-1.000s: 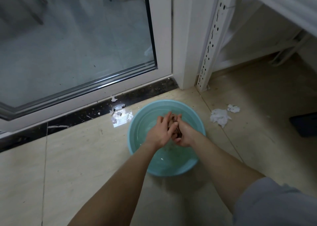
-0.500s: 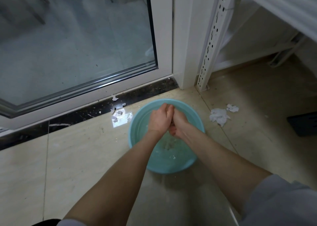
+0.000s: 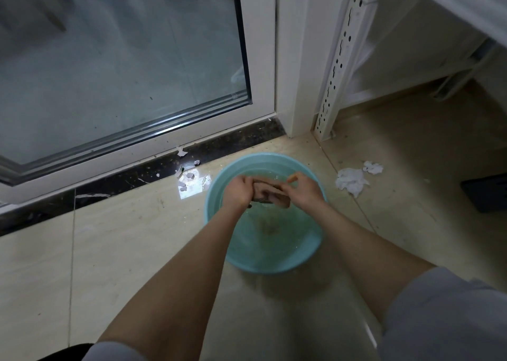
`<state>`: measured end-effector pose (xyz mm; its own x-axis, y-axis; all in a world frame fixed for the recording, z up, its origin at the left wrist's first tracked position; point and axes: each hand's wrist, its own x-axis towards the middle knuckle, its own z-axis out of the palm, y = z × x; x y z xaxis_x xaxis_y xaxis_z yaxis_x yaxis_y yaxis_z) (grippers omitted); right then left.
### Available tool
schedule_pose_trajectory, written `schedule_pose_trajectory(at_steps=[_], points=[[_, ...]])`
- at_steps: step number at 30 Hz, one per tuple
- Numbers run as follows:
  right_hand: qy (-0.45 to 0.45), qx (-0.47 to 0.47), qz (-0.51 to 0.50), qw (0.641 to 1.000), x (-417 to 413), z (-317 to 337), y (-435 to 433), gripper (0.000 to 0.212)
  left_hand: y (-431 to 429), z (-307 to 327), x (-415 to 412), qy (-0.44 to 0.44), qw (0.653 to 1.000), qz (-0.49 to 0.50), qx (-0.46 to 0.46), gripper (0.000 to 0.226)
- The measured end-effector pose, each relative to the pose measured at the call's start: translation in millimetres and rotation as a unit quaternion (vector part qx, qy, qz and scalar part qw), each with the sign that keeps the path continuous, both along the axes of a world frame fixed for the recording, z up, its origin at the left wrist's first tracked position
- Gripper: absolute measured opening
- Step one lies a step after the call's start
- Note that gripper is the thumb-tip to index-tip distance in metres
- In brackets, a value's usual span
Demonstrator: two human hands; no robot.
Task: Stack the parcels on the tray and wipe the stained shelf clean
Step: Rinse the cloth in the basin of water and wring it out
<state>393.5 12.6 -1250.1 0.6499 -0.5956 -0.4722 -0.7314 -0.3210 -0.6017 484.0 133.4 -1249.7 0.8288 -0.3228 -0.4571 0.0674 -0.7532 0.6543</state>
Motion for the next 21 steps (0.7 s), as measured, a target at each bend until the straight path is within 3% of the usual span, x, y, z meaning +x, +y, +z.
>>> schedule_pose_trajectory(at_steps=[4, 7, 9, 10, 11, 13, 15, 18, 21], points=[[0.119, -0.096, 0.098, 0.983, -5, -14, 7, 0.05, 16, -32, -7, -0.015, 0.982, -0.123, 0.142, 0.05], [0.168, -0.15, 0.24, 0.944, -2, -28, 28, 0.052, 19, -62, -24, -0.085, 0.903, -0.341, 0.248, 0.065], [0.225, -0.086, 0.33, 0.913, -5, -40, 38, 0.039, 19, -78, -36, -0.022, 0.847, -0.463, 0.261, 0.066], [0.247, -0.071, 0.346, 0.902, -8, -44, 39, 0.038, 20, -82, -38, 0.023, 0.837, -0.471, 0.277, 0.063], [0.262, -0.077, 0.34, 0.9, -10, -44, 37, 0.039, 23, -83, -37, 0.041, 0.847, -0.448, 0.285, 0.057], [0.274, -0.133, 0.315, 0.899, -11, -47, 30, 0.045, 30, -85, -28, -0.02, 0.867, -0.396, 0.303, 0.046], [0.275, -0.149, 0.316, 0.896, -9, -53, 32, 0.044, 31, -82, -25, -0.077, 0.856, -0.392, 0.33, 0.04], [0.261, -0.11, 0.312, 0.907, -6, -58, 35, 0.034, 27, -85, -29, -0.018, 0.865, -0.424, 0.269, 0.042], [0.257, -0.123, 0.221, 0.933, -10, -59, 28, 0.036, 34, -87, -18, 0.008, 0.9, -0.334, 0.281, 0.042]])
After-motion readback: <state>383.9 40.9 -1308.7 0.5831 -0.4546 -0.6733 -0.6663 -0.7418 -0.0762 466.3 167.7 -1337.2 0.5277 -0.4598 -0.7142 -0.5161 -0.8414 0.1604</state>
